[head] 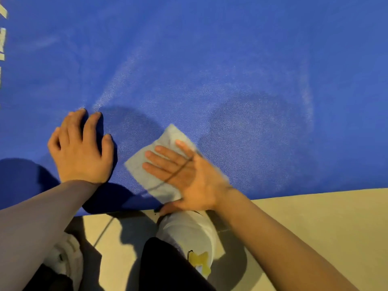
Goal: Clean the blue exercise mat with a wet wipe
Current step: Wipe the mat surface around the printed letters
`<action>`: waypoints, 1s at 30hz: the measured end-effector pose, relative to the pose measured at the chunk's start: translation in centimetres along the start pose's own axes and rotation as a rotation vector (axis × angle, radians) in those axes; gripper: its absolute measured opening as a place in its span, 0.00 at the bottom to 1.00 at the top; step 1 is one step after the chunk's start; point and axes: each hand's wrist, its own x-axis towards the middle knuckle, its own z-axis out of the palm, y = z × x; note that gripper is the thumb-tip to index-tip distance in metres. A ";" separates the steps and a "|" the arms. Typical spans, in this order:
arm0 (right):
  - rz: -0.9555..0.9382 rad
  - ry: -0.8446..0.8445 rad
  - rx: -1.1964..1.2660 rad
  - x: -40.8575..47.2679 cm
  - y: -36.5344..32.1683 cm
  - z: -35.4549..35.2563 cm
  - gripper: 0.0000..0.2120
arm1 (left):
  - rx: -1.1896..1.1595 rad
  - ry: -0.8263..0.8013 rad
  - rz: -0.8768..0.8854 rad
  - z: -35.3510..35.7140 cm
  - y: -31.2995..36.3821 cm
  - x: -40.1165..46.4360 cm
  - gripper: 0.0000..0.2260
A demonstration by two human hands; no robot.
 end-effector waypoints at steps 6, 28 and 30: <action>0.751 0.072 0.012 -12.8 9.0 -1.8 0.43 | 0.001 -0.002 0.004 0.1 -0.1 0.0 0.24; 0.435 0.171 -0.085 0.6 8.6 -0.8 0.28 | -0.010 -0.009 0.014 0.1 -0.2 0.2 0.24; 0.816 0.180 -0.035 -3.1 13.8 -2.3 0.32 | -0.001 -0.011 0.014 0.1 -0.3 0.1 0.24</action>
